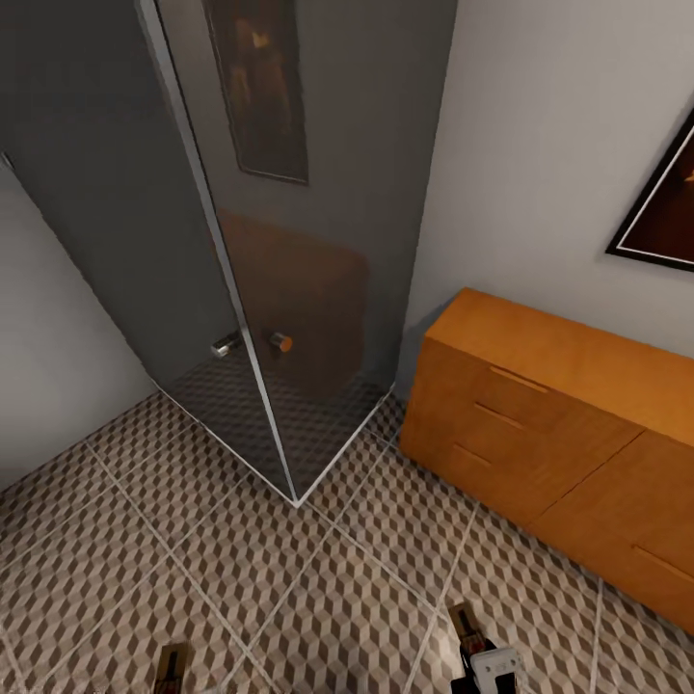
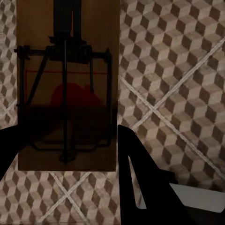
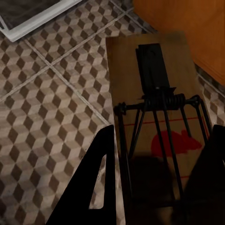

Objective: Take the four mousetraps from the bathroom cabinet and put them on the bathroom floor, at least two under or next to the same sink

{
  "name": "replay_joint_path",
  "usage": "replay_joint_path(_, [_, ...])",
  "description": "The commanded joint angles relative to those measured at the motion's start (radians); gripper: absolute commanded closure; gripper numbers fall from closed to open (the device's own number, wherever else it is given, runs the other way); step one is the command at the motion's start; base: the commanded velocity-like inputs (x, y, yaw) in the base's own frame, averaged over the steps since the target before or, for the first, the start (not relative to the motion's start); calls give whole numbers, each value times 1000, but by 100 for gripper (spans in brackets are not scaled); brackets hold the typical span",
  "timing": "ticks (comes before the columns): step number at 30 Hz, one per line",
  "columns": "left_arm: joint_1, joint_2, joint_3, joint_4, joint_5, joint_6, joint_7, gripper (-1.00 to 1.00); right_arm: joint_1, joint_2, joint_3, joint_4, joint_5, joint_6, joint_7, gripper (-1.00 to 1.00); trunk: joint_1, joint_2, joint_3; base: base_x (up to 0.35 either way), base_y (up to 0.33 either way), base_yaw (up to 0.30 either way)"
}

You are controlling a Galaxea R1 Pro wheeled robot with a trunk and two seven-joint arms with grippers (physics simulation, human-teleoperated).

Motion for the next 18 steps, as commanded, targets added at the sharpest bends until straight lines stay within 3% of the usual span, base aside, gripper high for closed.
replay_joint_path(1, [-1,-1,-6,4,-4,-2,5,100,-1,0,9,1,-6,-3,-2,100,1,-2,-1,0,0,286])
replay_joint_path(18, [-1,-1,-6,4,-4,-2,5,100,-1,-1,9,0,-6,-5,-2,100,1,-2,13,0,0,265])
